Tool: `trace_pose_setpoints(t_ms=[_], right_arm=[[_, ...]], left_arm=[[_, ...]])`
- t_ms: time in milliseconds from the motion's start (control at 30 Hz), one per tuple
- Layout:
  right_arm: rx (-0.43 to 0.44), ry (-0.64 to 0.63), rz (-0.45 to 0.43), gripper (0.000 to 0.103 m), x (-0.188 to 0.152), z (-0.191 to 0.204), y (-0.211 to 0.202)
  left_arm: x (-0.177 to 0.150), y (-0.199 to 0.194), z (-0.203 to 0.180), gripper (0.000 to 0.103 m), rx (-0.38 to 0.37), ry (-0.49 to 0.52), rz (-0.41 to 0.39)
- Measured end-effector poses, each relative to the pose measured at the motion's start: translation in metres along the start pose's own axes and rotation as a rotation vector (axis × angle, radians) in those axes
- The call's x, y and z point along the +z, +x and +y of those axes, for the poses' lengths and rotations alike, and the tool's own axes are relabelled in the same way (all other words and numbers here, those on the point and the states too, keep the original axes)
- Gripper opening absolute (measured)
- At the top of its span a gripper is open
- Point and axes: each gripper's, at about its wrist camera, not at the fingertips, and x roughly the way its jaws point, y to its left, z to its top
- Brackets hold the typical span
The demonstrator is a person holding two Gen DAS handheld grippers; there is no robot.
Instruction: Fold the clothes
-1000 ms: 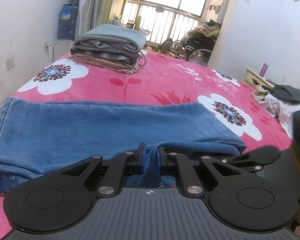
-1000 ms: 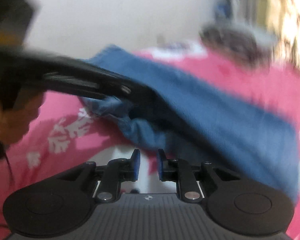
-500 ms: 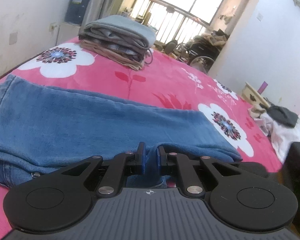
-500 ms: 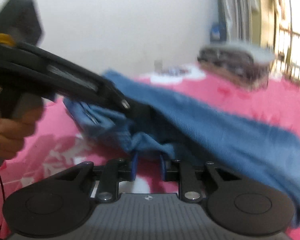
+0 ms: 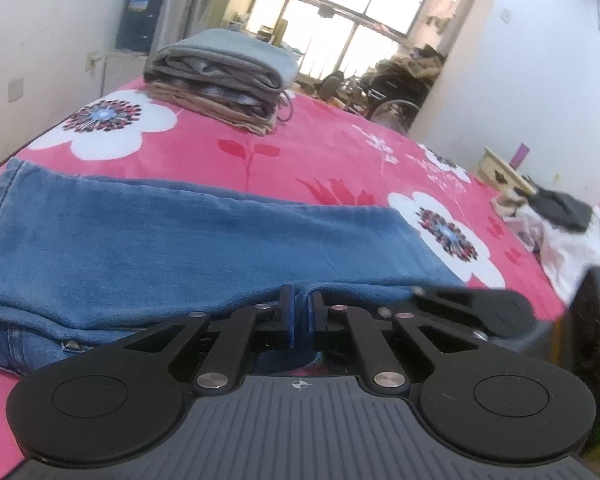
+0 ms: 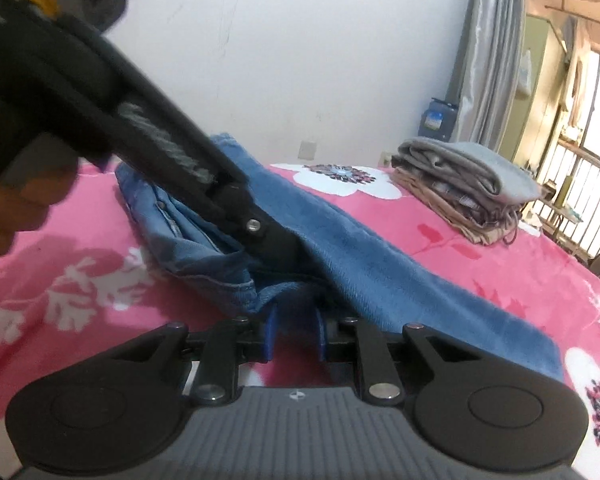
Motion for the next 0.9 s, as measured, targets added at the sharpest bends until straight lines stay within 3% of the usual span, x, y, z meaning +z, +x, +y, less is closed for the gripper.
trace_pose_setpoints(t_ms=[167, 367, 533, 633, 767, 833, 900], right_arm=[[0.078, 0.097, 0.095, 0.020, -0.001, -0.013, 0.030], [0.078, 0.154, 0.074, 0.021, 0.003, -0.015, 0.009], [0.060, -0.017, 0.048, 0.021, -0.001, 0.009, 0.000], [0.003, -0.152, 0.073, 0.027, -0.006, 0.024, 0.023], [-0.007, -0.179, 0.083, 0.030, -0.006, 0.027, 0.022], [0.015, -0.191, 0.104, 0.048, -0.004, 0.025, 0.007], [0.047, -0.201, 0.134, 0.048, -0.004, 0.019, -0.009]], left_arm=[[-0.002, 0.002, -0.001, 0.002, -0.006, 0.006, 0.015], [0.000, -0.005, -0.001, 0.002, 0.011, -0.009, -0.019], [-0.002, -0.007, 0.001, 0.002, 0.002, -0.008, -0.016], [-0.004, -0.004, 0.002, 0.002, -0.019, -0.012, 0.013], [-0.008, -0.002, 0.002, 0.007, 0.006, 0.012, 0.045], [-0.010, -0.006, 0.001, 0.019, 0.011, 0.022, 0.047], [-0.010, -0.010, 0.002, 0.025, 0.016, 0.022, 0.048]])
